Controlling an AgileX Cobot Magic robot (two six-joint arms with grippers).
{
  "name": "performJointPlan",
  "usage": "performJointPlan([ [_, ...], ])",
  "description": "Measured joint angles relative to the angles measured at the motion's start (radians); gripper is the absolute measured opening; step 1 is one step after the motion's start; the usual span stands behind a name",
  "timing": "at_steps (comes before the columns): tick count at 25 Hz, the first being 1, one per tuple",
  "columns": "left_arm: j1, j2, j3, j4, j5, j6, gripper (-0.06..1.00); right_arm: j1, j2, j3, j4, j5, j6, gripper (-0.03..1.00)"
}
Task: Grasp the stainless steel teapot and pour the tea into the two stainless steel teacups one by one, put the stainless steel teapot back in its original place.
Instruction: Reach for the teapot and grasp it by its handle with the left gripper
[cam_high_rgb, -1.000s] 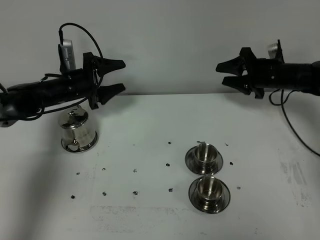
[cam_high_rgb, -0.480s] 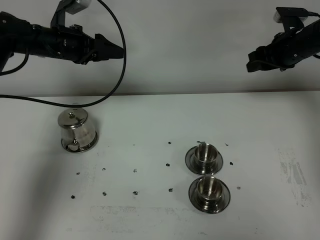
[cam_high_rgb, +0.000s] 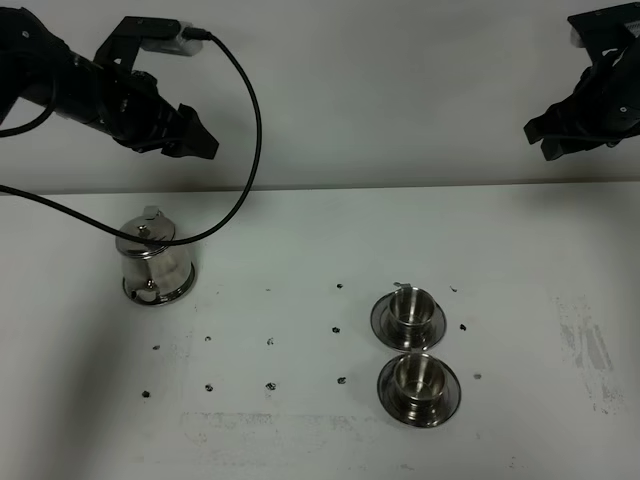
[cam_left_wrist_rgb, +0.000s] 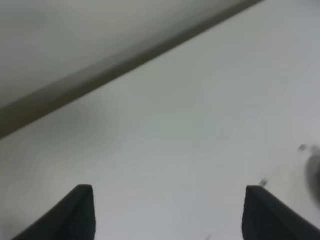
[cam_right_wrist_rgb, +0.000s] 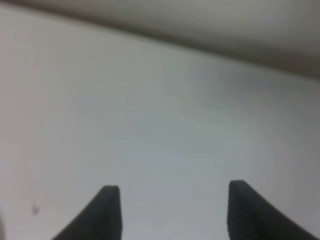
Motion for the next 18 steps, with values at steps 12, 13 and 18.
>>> performJointPlan([
  [12,0.000,-0.349,0.494,0.212,-0.331,0.003,0.62,0.097,-0.451,0.478,0.004,-0.202,0.038,0.45],
  [13,0.001,-0.362,0.518,0.214,-0.347,0.003,0.62,0.097,-0.493,0.525,0.004,-0.233,0.040,0.45],
  [18,0.007,-0.377,0.566,0.217,-0.403,0.003,0.62,0.097,-0.743,0.801,0.004,-0.333,0.067,0.45],
])
